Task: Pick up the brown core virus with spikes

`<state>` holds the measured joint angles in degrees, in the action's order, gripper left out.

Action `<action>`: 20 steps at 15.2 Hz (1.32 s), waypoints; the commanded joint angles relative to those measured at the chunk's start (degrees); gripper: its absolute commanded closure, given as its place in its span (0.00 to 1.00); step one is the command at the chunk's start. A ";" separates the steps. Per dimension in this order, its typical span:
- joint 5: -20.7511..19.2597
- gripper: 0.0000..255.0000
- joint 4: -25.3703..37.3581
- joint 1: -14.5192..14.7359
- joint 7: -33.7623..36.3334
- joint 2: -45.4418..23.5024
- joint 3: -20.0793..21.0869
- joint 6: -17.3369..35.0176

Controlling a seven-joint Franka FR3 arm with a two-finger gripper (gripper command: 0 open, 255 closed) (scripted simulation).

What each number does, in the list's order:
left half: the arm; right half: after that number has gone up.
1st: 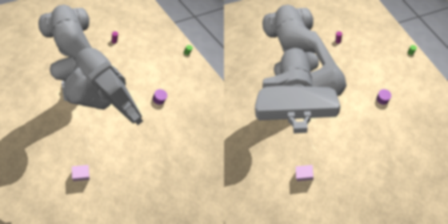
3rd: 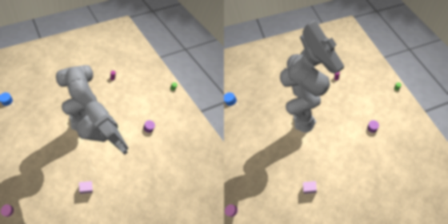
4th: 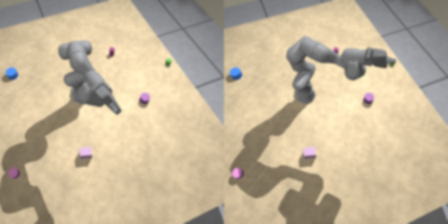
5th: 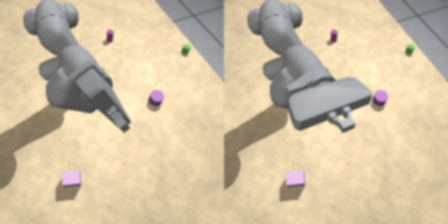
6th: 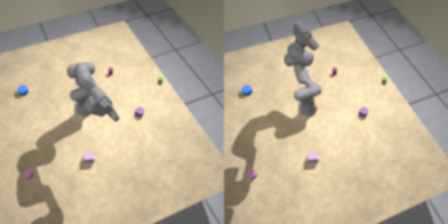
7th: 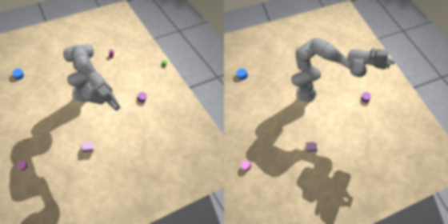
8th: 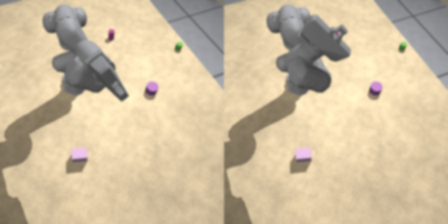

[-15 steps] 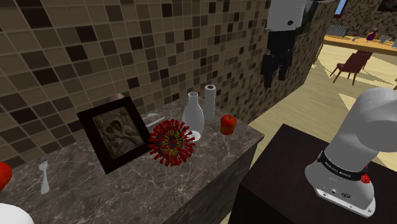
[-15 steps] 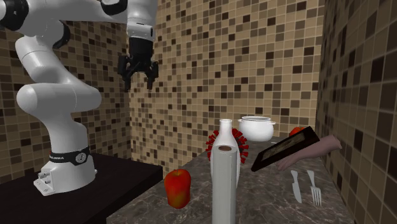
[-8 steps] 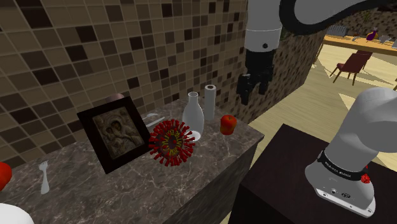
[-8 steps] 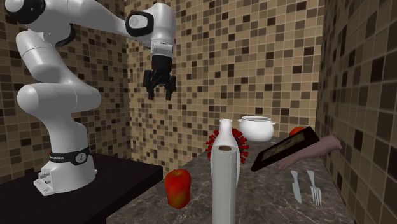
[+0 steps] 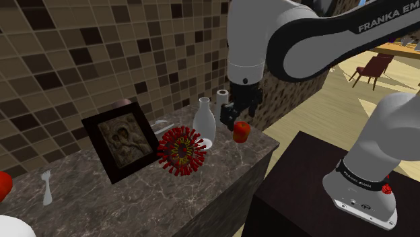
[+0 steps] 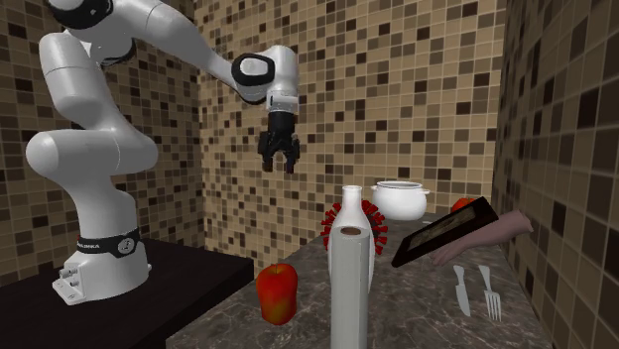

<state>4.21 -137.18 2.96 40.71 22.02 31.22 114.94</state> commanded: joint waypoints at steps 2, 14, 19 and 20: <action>-5.77 0.00 3.57 -1.80 8.12 -7.34 5.61 3.60; -43.68 0.00 28.03 6.97 42.57 -44.67 9.82 -2.40; -48.58 0.00 33.27 11.38 46.00 -51.10 7.15 -4.14; -48.96 0.00 33.14 11.53 46.37 -51.57 6.94 -3.74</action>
<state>-44.25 -104.09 14.26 86.67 -28.98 38.44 110.91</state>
